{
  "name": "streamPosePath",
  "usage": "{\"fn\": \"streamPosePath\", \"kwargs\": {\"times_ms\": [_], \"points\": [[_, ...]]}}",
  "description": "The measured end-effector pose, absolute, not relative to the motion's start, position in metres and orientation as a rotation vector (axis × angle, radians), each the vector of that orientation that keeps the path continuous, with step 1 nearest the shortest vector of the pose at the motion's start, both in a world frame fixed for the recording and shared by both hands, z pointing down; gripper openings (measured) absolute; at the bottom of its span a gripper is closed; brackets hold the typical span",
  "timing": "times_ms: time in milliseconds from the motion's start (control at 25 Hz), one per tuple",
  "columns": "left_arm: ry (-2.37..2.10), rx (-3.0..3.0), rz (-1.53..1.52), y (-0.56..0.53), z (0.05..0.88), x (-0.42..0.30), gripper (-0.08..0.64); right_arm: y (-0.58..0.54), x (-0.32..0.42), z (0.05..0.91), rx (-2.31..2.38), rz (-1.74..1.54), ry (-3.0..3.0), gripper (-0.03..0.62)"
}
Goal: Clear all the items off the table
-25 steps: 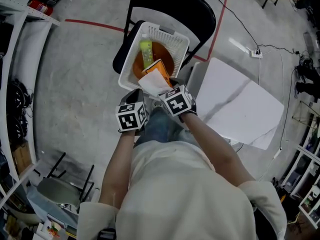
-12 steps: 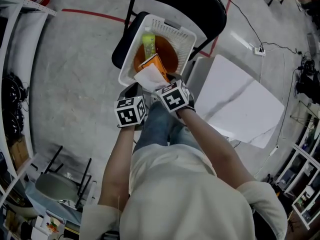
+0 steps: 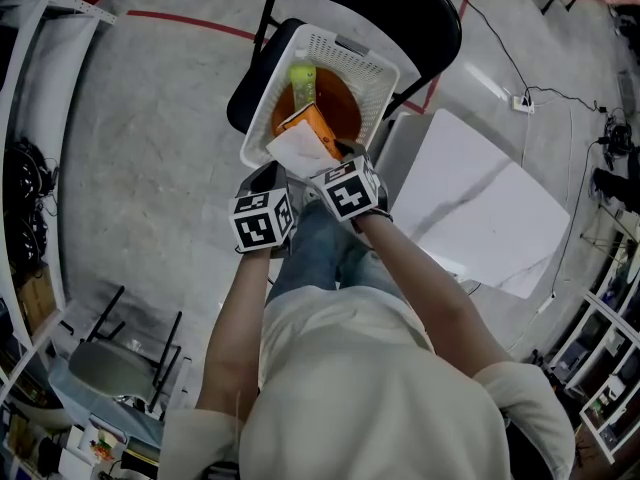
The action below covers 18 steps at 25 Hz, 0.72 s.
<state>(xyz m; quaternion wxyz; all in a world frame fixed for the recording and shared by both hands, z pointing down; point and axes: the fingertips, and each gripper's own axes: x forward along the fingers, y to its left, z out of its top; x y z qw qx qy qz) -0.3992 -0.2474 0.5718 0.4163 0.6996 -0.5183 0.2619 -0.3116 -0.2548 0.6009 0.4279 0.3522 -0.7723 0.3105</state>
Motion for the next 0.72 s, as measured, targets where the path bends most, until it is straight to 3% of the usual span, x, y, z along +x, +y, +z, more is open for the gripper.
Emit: {"fn": "streamPosePath", "kwargs": {"times_ms": [40,160,560,720], "points": [[-1.301,1.757,0.658,-0.247,0.571,-0.400,0.009,-0.256,-0.312,0.600,0.888,0.782,-1.937,0.343],[-1.301,1.757,0.662,-0.246,0.571,-0.402,0.009,-0.258,-0.315,0.595,0.904,0.799,-1.954,0.354],[-1.291,1.777,0.662,-0.243,0.567,-0.397,0.009,-0.253,-0.312,0.588,0.913,0.783,-1.960,0.331],[-1.286,1.790,0.662,-0.241,0.563,-0.395,0.009,-0.250,-0.311,0.586,0.923,0.774,-1.969,0.287]]}}
